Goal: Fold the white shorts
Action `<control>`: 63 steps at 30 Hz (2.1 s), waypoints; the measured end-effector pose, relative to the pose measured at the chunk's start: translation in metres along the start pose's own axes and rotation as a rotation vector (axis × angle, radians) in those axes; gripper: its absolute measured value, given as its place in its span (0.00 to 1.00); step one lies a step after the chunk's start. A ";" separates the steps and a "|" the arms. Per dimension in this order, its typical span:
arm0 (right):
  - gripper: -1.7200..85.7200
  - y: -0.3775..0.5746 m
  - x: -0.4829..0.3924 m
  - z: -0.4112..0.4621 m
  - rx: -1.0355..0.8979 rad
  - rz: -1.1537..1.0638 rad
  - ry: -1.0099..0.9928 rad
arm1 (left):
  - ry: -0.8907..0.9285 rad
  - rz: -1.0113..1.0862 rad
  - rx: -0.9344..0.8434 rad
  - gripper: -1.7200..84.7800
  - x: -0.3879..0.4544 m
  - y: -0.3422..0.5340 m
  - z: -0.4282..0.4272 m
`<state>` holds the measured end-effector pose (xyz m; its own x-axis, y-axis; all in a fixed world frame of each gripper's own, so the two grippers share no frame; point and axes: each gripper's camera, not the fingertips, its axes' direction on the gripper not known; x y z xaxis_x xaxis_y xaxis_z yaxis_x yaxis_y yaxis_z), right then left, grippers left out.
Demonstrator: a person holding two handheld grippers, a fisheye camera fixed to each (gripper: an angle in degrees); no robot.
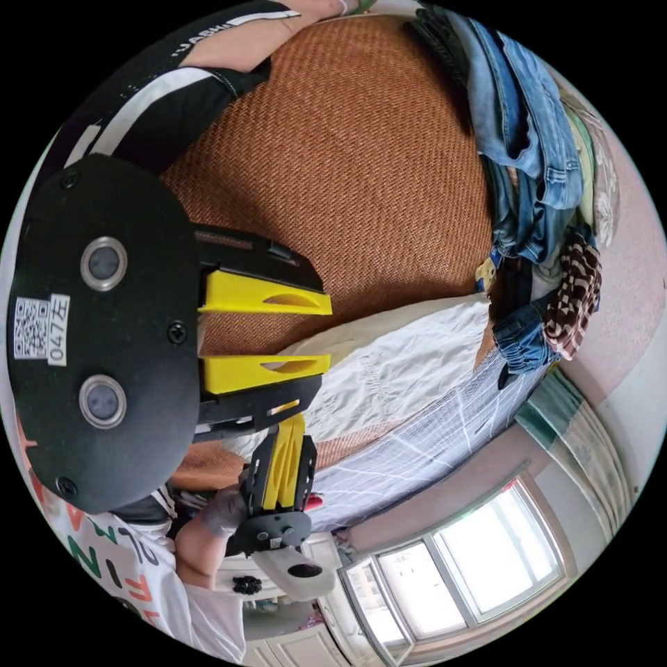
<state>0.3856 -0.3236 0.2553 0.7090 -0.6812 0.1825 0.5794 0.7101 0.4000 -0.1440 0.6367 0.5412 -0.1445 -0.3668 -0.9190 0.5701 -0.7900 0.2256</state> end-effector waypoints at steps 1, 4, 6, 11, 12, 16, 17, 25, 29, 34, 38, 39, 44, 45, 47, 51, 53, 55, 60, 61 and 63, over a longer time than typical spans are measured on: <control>0.01 0.006 0.008 -0.008 0.027 0.039 -0.021 | 0.042 -0.018 -0.009 0.12 -0.004 -0.002 0.010; 0.01 0.023 0.033 -0.035 0.123 0.144 -0.059 | 0.064 -0.015 -0.084 0.08 -0.004 -0.012 0.042; 0.01 0.036 0.052 -0.056 0.169 0.215 -0.007 | 0.042 0.005 -0.118 0.02 0.002 -0.016 0.056; 0.01 0.113 0.125 -0.110 0.214 0.486 0.182 | -0.044 0.050 -0.067 0.01 0.017 -0.013 0.045; 0.01 0.131 0.136 -0.118 0.207 0.509 0.145 | -0.045 0.058 -0.054 0.01 0.018 -0.010 0.042; 0.03 0.133 0.103 -0.120 0.260 0.339 0.074 | 0.032 0.038 -0.038 0.01 0.010 -0.005 0.041; 0.04 0.125 0.092 -0.115 0.252 0.293 0.062 | 0.038 0.033 -0.034 0.01 0.008 -0.004 0.040; 0.09 0.016 -0.015 -0.009 0.126 -0.001 -0.064 | 0.020 0.070 -0.007 0.01 0.020 0.019 0.023; 0.02 0.004 -0.013 0.009 0.015 -0.009 -0.023 | -0.039 0.087 0.007 0.01 0.027 0.023 0.017; 0.01 0.038 0.053 -0.046 0.115 0.166 0.095 | -0.117 0.010 0.050 0.01 0.019 0.029 0.003; 0.01 0.087 0.125 -0.088 0.139 0.372 0.212 | -0.174 -0.108 0.071 0.01 0.002 0.038 -0.011; 0.01 0.104 0.147 -0.094 0.109 0.438 0.248 | -0.190 -0.146 0.068 0.01 -0.004 0.041 -0.014; 0.03 0.152 0.199 -0.078 -0.023 0.586 0.221 | -0.105 -0.188 0.028 0.02 -0.012 0.045 -0.009; 0.04 0.157 0.207 -0.064 -0.094 0.624 0.210 | -0.147 -0.176 0.042 0.04 -0.007 0.045 -0.012; 0.09 0.158 0.210 -0.055 -0.129 0.655 0.193 | -0.196 -0.136 0.087 0.07 0.004 0.047 -0.022; 0.07 0.128 0.178 -0.070 0.075 0.498 0.178 | -0.212 0.042 0.225 0.09 0.045 0.057 -0.048; 0.04 0.104 0.153 -0.067 0.094 0.292 0.124 | -0.108 0.179 0.202 0.07 0.066 0.058 -0.042; 0.02 0.076 0.123 -0.048 0.022 0.035 -0.096 | 0.009 0.305 0.081 0.04 0.087 0.054 -0.020; 0.01 0.054 0.089 0.017 -0.277 -0.037 -0.049 | -0.066 0.363 -0.132 0.01 0.103 0.049 0.023; 0.01 0.053 0.084 0.033 -0.361 -0.013 -0.089 | -0.090 0.344 -0.176 0.01 0.098 0.048 0.031; 0.02 0.050 0.070 0.035 -0.353 -0.033 -0.124 | -0.104 0.320 -0.196 0.01 0.089 0.047 0.032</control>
<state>0.4503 -0.3417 0.3193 0.6459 -0.7058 0.2910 0.7195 0.6902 0.0770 -0.1563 0.5507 0.4802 -0.0092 -0.6353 -0.7722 0.7419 -0.5221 0.4207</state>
